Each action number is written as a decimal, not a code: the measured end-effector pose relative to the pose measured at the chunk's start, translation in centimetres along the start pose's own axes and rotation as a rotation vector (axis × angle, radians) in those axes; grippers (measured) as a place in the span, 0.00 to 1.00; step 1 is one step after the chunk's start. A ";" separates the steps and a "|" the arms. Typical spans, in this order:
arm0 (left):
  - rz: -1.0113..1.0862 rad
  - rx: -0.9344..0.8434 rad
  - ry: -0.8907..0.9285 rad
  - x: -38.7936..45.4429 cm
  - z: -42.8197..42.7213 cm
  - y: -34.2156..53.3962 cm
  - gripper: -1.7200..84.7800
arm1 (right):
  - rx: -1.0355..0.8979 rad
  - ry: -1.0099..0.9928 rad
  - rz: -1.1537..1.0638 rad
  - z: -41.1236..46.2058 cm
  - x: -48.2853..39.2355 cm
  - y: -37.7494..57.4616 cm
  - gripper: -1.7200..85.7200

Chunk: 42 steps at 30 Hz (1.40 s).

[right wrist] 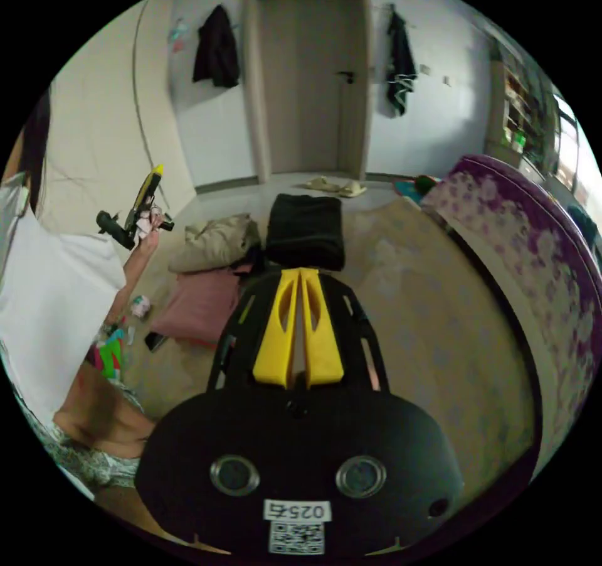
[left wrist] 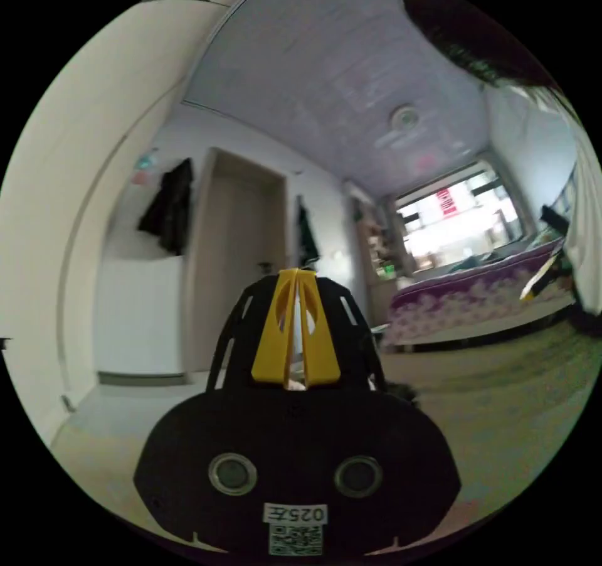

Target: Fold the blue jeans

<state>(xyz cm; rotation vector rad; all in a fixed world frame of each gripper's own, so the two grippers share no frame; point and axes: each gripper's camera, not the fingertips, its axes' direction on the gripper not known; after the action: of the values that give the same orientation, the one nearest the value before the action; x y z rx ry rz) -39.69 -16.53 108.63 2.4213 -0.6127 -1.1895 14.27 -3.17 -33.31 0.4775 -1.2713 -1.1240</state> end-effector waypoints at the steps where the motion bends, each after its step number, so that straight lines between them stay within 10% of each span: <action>1: -0.024 0.035 0.154 3.6 0.5 -0.8 0.01 | 0.047 0.019 0.050 -2.4 1.0 1.8 0.01; 14: -0.696 -0.028 1.135 46.2 -1.7 0.6 0.05 | 0.223 0.298 0.297 -23.2 0.3 25.8 0.09; 22: -0.450 -0.361 1.613 62.1 -11.8 -3.0 0.09 | 0.554 0.563 0.747 -37.0 -4.5 43.8 0.15; 32: -0.177 -0.178 1.488 46.2 -16.1 -17.6 0.06 | 0.775 0.664 0.681 -49.3 -17.6 45.4 0.15; 42: -0.411 0.116 1.571 26.6 -26.8 -14.3 0.05 | 0.912 0.629 0.522 -52.0 -32.7 40.0 0.14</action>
<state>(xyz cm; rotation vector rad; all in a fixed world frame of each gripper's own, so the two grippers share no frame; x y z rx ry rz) -0.36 -15.03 99.60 2.6768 0.3358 0.8305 80.85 27.35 -32.45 1.0013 -1.1720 0.1173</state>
